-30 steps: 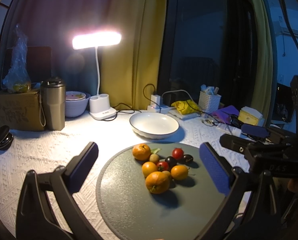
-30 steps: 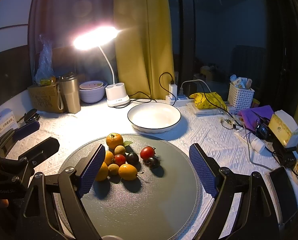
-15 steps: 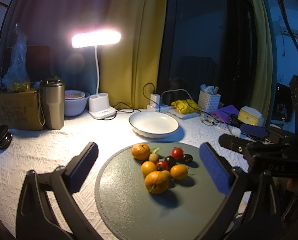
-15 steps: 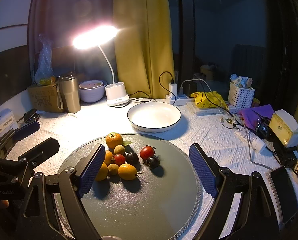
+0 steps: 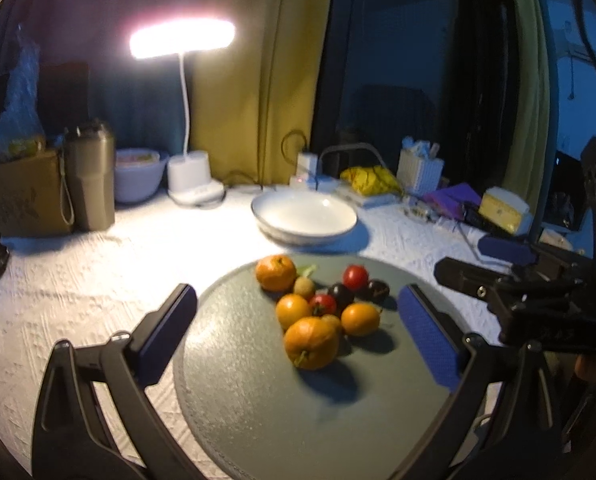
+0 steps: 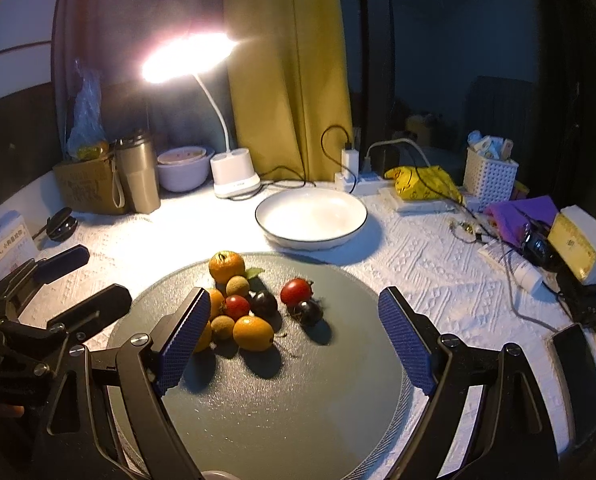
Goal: Organize fruits
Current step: 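Grasp the large orange with the left tool while the right tool grasps a small orange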
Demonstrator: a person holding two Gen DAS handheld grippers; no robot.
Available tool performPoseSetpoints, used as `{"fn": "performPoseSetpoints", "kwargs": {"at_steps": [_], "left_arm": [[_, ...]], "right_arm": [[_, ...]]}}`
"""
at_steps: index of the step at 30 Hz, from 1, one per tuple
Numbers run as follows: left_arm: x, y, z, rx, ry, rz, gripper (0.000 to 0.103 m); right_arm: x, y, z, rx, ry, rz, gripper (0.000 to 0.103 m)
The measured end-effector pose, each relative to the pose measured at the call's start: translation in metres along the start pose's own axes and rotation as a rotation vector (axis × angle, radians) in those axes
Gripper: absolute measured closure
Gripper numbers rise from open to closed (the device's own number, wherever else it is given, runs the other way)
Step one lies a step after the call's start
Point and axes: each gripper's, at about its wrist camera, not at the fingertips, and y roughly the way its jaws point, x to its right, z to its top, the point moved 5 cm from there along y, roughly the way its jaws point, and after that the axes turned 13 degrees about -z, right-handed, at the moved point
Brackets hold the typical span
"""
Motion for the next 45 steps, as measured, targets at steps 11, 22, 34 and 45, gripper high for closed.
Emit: {"fn": "performPoseSetpoints", "kwargs": {"at_steps": [11, 22, 34, 45], "left_arm": [[-0.008, 0.038, -0.018, -0.134, -0.031, -0.03, 0.01], [-0.02, 0.066, -0.032, -0.257, -0.097, -0.061, 0.042], [-0.013, 0.072, -0.033, -0.276, -0.098, -0.121, 0.058], [-0.011, 0.06, -0.029, -0.254, -0.103, -0.131, 0.059]], "right_arm": [[-0.006, 0.036, -0.013, -0.124, -0.013, 0.06, 0.02], [-0.017, 0.071, -0.025, -0.243, 0.001, 0.174, 0.038], [-0.033, 0.09, -0.035, -0.333, 0.002, 0.29, 0.059], [-0.038, 0.081, -0.034, -0.312, -0.023, 0.291, 0.065]]}}
